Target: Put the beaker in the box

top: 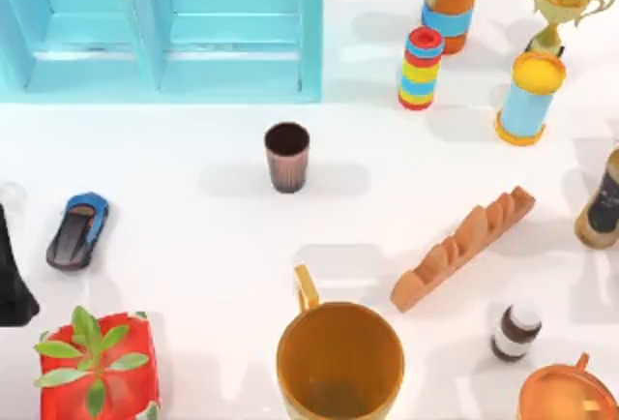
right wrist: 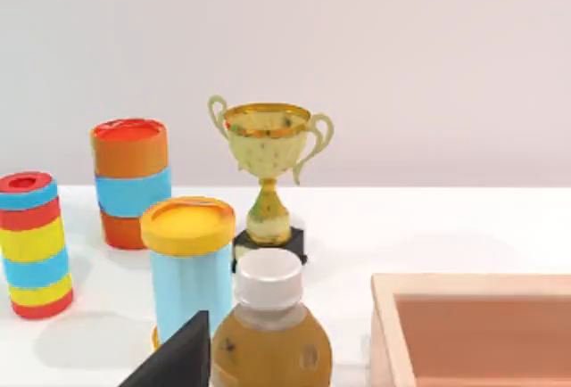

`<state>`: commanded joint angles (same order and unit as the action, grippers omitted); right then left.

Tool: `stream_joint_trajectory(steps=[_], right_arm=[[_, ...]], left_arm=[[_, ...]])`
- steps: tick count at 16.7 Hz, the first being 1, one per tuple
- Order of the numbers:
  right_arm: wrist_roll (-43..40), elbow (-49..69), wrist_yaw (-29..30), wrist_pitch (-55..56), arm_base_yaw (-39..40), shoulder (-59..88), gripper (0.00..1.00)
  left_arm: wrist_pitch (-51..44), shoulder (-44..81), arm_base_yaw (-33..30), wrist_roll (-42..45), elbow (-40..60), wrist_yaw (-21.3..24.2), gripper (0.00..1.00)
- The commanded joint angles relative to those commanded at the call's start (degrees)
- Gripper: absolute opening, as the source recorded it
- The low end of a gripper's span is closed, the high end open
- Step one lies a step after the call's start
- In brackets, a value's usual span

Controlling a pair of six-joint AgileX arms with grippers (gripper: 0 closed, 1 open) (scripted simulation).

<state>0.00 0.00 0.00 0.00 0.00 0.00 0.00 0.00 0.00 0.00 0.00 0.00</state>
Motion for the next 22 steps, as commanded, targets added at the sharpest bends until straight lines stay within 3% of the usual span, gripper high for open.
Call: stream_joint_trajectory(steps=[4, 9, 22], right_arm=[[0.5, 1.4, -0.1, -0.8, 0.6, 1.4, 1.0], [5.0, 13.3, -1.0, -9.0, 5.7, 14.2, 1.0], [23.1, 71.2, 2.5, -58.0, 28.6, 87.0, 1.0]], left_arm=[[0.0, 0.0, 0.0, 0.0, 0.0, 0.0, 1.0], [0.0, 0.0, 0.0, 0.0, 0.0, 0.0, 1.0], [0.0, 0.0, 0.0, 0.0, 0.0, 0.0, 1.0]])
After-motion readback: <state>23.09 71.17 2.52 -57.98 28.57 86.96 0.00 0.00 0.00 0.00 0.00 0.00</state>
